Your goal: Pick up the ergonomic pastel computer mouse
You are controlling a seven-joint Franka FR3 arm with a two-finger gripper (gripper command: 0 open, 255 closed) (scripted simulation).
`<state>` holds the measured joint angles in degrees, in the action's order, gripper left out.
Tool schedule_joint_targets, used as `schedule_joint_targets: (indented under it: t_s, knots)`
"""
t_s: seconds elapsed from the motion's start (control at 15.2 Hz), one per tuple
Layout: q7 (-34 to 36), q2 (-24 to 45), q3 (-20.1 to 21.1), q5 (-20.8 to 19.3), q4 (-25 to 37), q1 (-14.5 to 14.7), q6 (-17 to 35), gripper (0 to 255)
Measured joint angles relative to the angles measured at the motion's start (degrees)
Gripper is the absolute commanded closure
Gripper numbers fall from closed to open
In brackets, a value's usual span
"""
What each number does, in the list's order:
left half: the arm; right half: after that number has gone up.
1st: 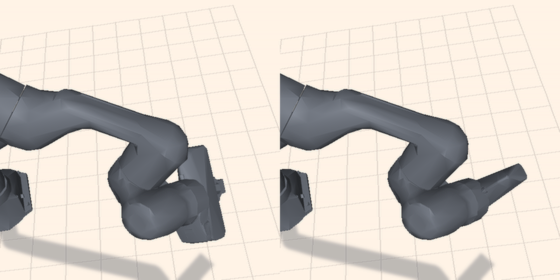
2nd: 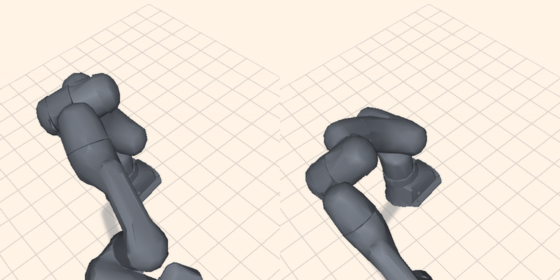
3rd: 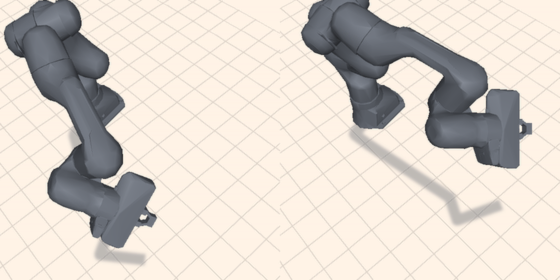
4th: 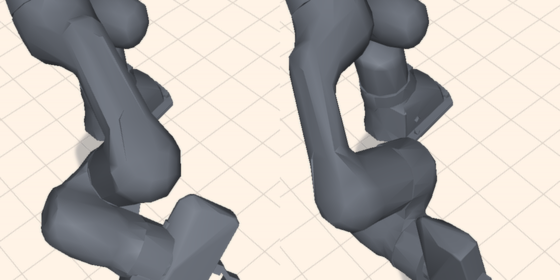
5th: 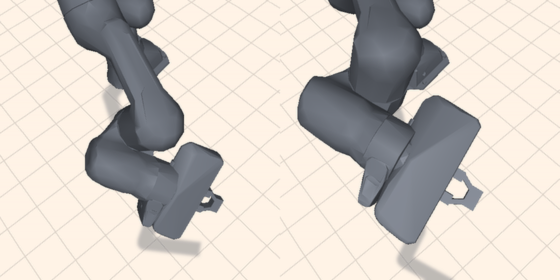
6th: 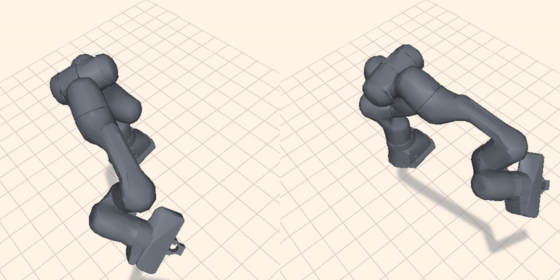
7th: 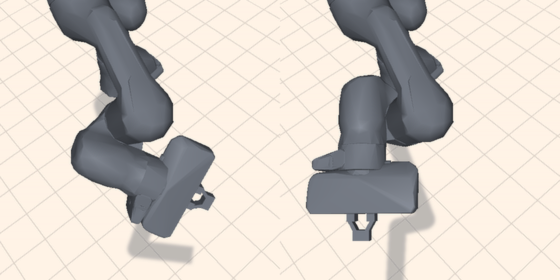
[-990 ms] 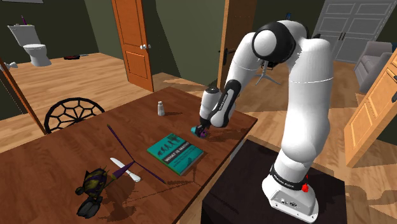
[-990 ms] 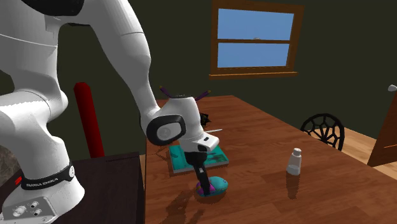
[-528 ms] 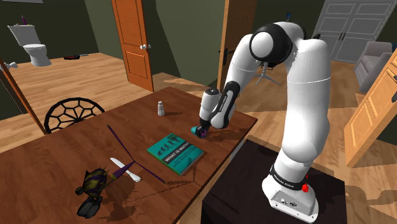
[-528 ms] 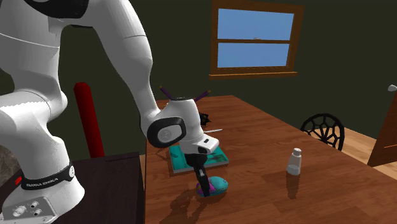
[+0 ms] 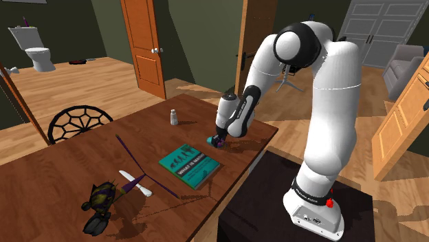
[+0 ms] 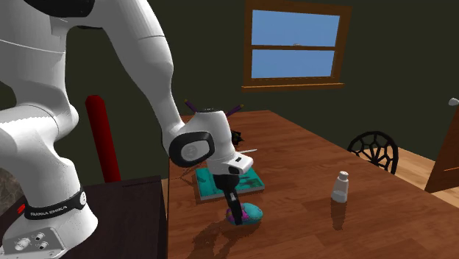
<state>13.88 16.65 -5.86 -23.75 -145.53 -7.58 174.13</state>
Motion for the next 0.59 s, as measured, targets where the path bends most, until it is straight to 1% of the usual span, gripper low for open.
schedule_joint_targets:
  t_s: [0.33,0.59]
  knots:
    - [-2.45,-4.04,2.59,2.45,-0.67,-2.08,-3.47,255]
    - [-5.04,-7.98,4.51,5.26,-1.27,-3.42,-6.83,255]
